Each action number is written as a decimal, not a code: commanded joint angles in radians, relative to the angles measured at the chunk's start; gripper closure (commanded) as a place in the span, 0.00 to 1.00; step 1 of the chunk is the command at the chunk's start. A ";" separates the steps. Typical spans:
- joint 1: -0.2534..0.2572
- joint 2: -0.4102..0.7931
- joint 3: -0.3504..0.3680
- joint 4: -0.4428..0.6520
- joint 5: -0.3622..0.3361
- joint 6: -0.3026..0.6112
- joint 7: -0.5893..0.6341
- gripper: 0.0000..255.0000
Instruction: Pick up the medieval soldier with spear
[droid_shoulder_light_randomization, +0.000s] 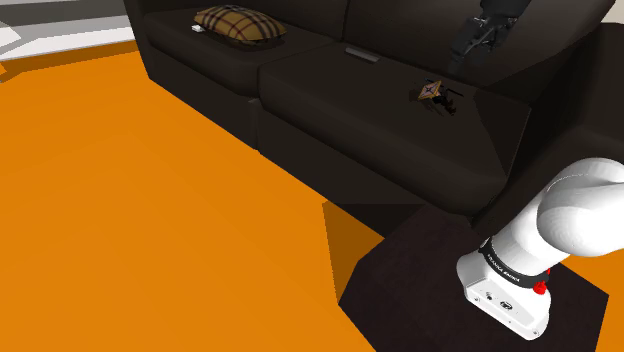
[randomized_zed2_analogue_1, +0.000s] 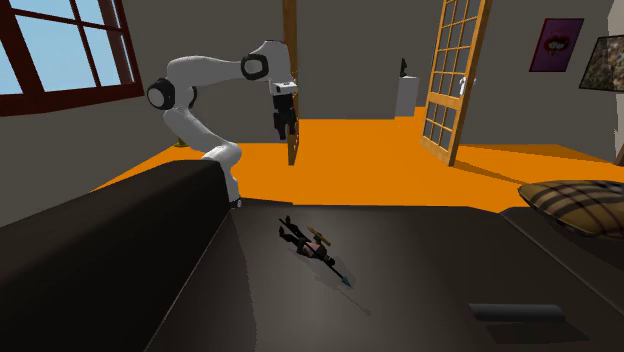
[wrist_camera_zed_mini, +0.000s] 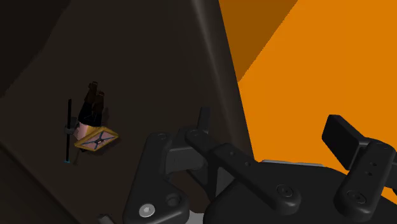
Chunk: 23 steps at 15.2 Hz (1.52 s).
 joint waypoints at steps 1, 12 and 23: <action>0.000 0.000 0.000 0.000 0.000 0.000 0.000 0.00; -0.106 0.313 -0.112 0.076 -0.121 0.145 -0.008 0.00; -0.198 0.655 -0.224 0.251 -0.192 0.236 -0.012 0.00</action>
